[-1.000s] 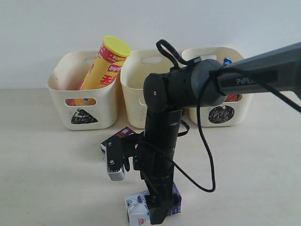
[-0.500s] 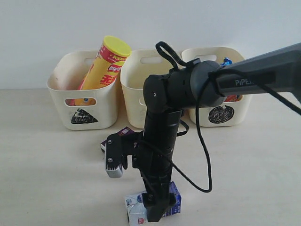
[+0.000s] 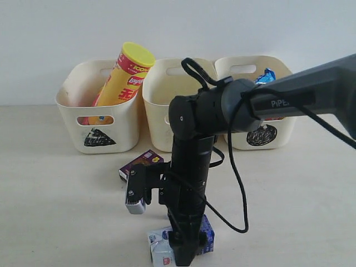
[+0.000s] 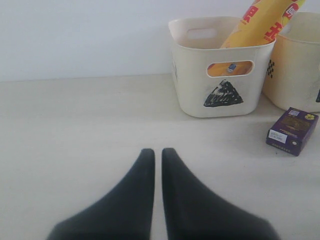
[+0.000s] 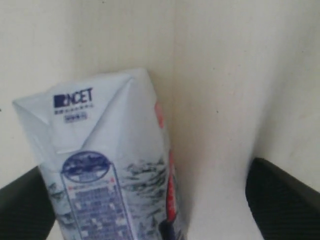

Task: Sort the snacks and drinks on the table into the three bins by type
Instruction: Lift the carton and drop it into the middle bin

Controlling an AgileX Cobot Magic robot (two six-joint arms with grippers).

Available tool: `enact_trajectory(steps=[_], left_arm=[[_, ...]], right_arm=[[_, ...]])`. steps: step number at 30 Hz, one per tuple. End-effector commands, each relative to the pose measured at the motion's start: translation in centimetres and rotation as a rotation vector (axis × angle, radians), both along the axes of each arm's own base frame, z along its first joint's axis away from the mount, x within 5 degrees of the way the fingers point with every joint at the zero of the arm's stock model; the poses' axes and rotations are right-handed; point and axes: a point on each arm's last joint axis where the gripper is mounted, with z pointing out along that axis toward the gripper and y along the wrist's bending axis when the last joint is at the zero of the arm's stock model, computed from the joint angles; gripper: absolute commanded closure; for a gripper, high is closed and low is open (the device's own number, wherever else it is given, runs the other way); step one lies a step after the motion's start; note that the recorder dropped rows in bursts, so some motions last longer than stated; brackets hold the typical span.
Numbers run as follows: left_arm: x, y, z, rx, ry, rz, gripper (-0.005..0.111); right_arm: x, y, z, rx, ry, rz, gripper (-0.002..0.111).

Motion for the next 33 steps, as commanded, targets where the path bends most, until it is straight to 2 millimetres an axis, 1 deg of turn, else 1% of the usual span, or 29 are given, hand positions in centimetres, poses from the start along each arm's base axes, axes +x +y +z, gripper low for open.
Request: enact_trajectory(steps=[1,3,4,7,8,11,13,14,17,22,25,26,30,33], left_arm=[[0.0,0.0,0.0,-0.015,-0.007,0.003,0.102],[0.0,0.0,0.0,-0.015,-0.007,0.003,0.102],[0.0,0.0,0.0,-0.015,-0.007,0.003,0.102],[0.0,0.0,0.0,-0.015,-0.007,0.003,0.102],[0.0,0.0,0.0,-0.015,-0.007,0.003,0.102],[0.0,0.0,0.0,-0.015,-0.007,0.003,0.102],[0.0,0.0,0.0,-0.015,-0.007,0.003,0.102],[0.0,0.0,0.0,-0.015,-0.007,0.003,0.102],[0.0,0.0,0.0,-0.015,-0.007,0.003,0.102],[0.0,0.0,0.0,-0.015,-0.007,0.003,0.102],[0.0,0.0,0.0,-0.015,-0.007,0.003,0.102],[0.0,0.0,0.0,-0.015,-0.007,0.003,0.102],[0.0,0.0,0.0,-0.015,-0.007,0.003,0.102],[0.0,0.0,0.0,-0.015,-0.007,0.003,0.102]], right_arm=[[0.3,-0.4,-0.1,-0.017,-0.012,-0.014,0.063],[0.4,-0.6,-0.1,-0.036,-0.021,0.001,0.101],[0.4,-0.7,0.0,-0.042,-0.023,-0.003,0.107],[0.4,-0.7,0.6,-0.036,-0.034,-0.018,0.109],[0.4,-0.7,1.2,-0.025,-0.043,-0.025,0.109],[0.4,-0.7,3.3,0.017,-0.091,-0.071,0.109],[0.3,-0.8,4.7,0.039,-0.113,-0.124,0.109],[0.2,-0.9,5.9,0.059,-0.128,-0.177,0.109],[0.1,-1.1,7.8,0.098,-0.156,-0.25,0.109],[0.0,-1.3,10.5,0.184,-0.209,-0.377,0.109],[0.3,-1.4,11.7,0.241,-0.254,-0.445,0.109],[0.6,-1.5,12.1,0.265,-0.269,-0.475,0.109],[3.2,-2.7,14.0,0.377,-0.326,-0.678,0.109],[5.7,-4.0,16.2,0.507,-0.39,-0.826,0.109]])
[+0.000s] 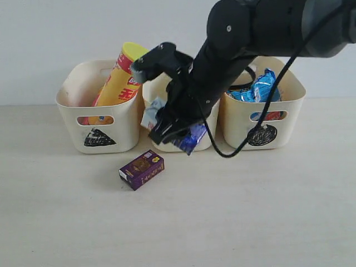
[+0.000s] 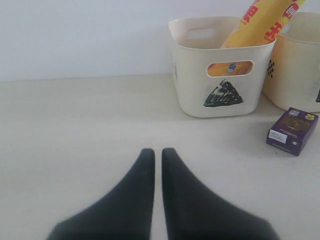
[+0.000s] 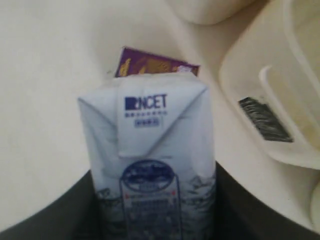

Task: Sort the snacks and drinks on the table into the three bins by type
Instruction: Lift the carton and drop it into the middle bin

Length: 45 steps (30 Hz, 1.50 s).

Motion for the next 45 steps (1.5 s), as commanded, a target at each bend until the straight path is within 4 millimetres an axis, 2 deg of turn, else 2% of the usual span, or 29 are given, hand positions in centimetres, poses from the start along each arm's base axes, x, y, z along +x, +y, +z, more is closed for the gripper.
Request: enact_trajectory(steps=[1,6,13,19,30,33,40,43,45], left_arm=[[0.0,0.0,0.0,-0.015,-0.007,0.003,0.102],[0.0,0.0,0.0,-0.015,-0.007,0.003,0.102],[0.0,0.0,0.0,-0.015,-0.007,0.003,0.102],[0.0,0.0,0.0,-0.015,-0.007,0.003,0.102],[0.0,0.0,0.0,-0.015,-0.007,0.003,0.102],[0.0,0.0,0.0,-0.015,-0.007,0.003,0.102],[0.0,0.0,0.0,-0.015,-0.007,0.003,0.102],[0.0,0.0,0.0,-0.015,-0.007,0.003,0.102],[0.0,0.0,0.0,-0.015,-0.007,0.003,0.102]], right_arm=[[2.6,-1.6,3.5,0.157,-0.129,-0.154,0.109],[4.5,-2.5,4.6,0.257,-0.236,-0.229,0.109],[7.4,-2.9,4.2,0.383,-0.411,-0.323,0.109],[9.7,-3.2,1.9,0.431,-0.479,-0.387,0.109],[11.4,-2.8,-1.4,0.465,-0.517,-0.43,0.107],[11.6,-2.7,-1.7,0.465,-0.519,-0.432,0.096],[11.6,-2.7,-1.9,0.463,-0.517,-0.432,0.052],[11.6,-2.7,-1.9,0.463,-0.517,-0.432,0.041],[11.6,-2.7,-1.9,0.463,-0.517,-0.432,0.038]])
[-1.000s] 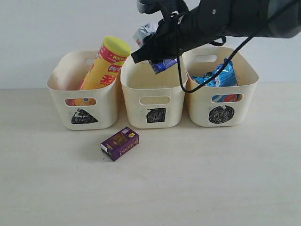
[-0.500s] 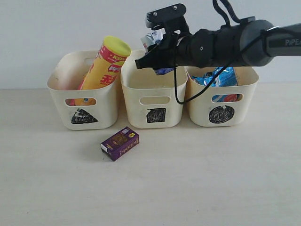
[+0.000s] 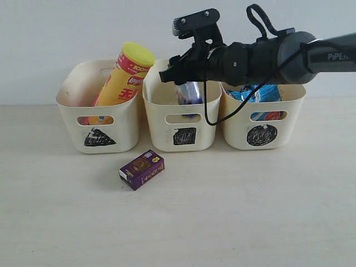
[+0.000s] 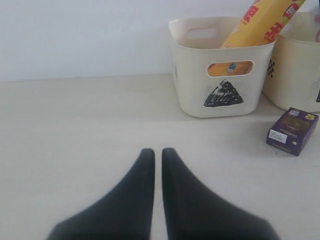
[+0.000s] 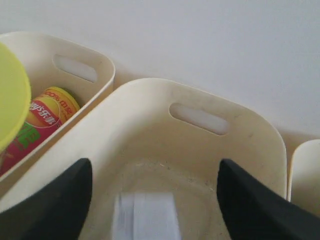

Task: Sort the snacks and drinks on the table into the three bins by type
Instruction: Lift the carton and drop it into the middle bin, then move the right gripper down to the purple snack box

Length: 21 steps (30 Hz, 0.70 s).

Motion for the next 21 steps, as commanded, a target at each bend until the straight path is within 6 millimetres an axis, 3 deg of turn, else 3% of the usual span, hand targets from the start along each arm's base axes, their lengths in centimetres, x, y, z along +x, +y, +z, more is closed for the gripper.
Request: enact_trajectory(steps=[1,6,16,18,21], left_arm=[[0.0,0.0,0.0,-0.015,-0.007,0.003,0.102],[0.0,0.0,0.0,-0.015,-0.007,0.003,0.102],[0.0,0.0,0.0,-0.015,-0.007,0.003,0.102],[0.0,0.0,0.0,-0.015,-0.007,0.003,0.102],[0.0,0.0,0.0,-0.015,-0.007,0.003,0.102]], right_arm=[[0.1,-0.2,0.8,0.013,-0.026,-0.007,0.038],[0.0,-0.2,1.0,-0.002,-0.034,-0.001,0.038],[-2.0,-0.7,3.6,-0.091,0.071,0.071,0.039],[-2.6,-0.8,4.2,-0.119,0.096,0.092,0.044],[-3.5,-1.1,4.8,-0.185,0.144,0.138,0.061]])
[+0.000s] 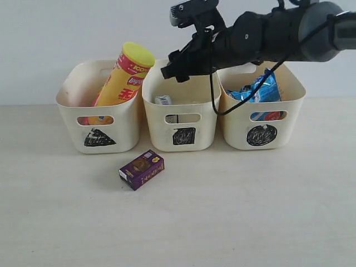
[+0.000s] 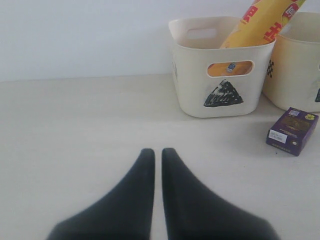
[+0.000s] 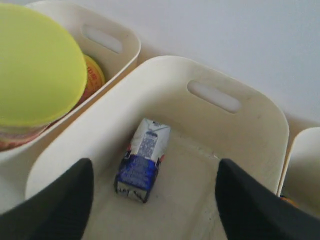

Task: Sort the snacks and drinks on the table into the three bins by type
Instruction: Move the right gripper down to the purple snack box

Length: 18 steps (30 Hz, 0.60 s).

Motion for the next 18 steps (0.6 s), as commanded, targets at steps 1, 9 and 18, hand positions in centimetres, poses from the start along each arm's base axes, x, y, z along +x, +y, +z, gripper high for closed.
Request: enact_trajectory(steps=[1,9,18], left_arm=[[0.0,0.0,0.0,-0.015,-0.007,0.003,0.102],[0.0,0.0,0.0,-0.015,-0.007,0.003,0.102],[0.0,0.0,0.0,-0.015,-0.007,0.003,0.102]], right_arm=[[-1.5,-0.6,1.6,-0.093,0.056,0.069,0.069],[-3.6,-0.7,2.0,-0.238,0.154,0.197,0.108],[-7.7,2.7,0.8,-0.537,0.158,0.613,0.108]])
